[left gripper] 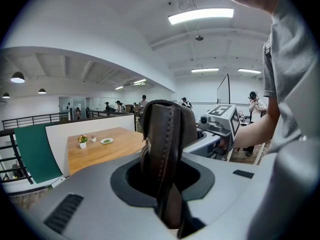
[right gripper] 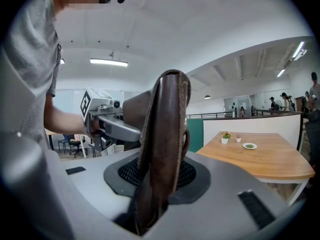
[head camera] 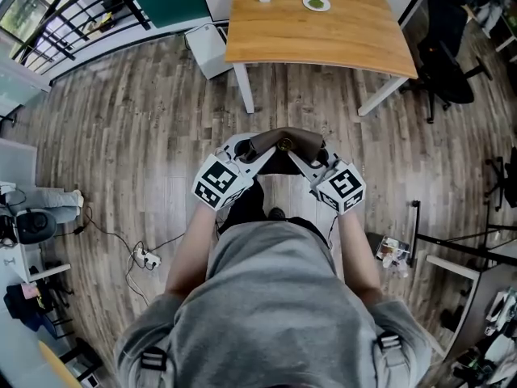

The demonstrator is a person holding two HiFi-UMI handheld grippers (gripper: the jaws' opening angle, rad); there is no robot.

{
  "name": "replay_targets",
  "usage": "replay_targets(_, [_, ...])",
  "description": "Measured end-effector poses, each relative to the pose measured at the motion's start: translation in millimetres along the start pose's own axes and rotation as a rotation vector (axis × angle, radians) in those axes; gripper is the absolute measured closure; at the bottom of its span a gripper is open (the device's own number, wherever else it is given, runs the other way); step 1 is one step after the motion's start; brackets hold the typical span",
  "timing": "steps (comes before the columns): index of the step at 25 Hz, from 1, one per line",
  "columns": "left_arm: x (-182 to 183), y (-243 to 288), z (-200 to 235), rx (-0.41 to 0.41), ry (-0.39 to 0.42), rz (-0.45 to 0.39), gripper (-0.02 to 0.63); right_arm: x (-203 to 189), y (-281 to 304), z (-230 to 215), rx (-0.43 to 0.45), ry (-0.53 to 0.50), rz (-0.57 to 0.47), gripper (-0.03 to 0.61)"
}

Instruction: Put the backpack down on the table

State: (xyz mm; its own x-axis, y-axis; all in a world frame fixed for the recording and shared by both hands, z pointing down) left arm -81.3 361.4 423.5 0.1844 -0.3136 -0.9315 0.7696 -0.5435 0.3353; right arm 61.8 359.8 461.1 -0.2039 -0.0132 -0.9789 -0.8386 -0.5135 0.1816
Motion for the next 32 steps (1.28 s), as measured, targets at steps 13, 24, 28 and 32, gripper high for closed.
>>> replay_targets(13, [4,13,31,-0.037,-0.009,-0.003,0.52,-1,21,-19,-0.024,0.004,0.02,0.466])
replay_targets(24, [18,32,102,-0.068,-0.01,0.015,0.52,2,77,-62,-0.045,0.02,0.028,0.465])
replay_targets(28, [30,43,133,-0.077,-0.008,0.011,0.52,7,100,-86,-0.058,0.016,0.032,0.465])
replay_targets(32, [41,54,165,-0.09,-0.006,0.013,0.518,11,124,-109,-0.072,0.015,0.031,0.465])
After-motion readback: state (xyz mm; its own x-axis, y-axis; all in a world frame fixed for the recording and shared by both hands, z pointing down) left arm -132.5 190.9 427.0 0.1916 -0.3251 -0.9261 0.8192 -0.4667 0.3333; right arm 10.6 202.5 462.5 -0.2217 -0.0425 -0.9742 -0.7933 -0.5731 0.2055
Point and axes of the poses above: the fingertips, and each gripper's own axes: y forward along the fingers, z to its left, x out of its top, the point moved 6 cm from there along -y, backward along the fingers, and after that the axes turned 9 degrees about -y, right-handed, at the moved point
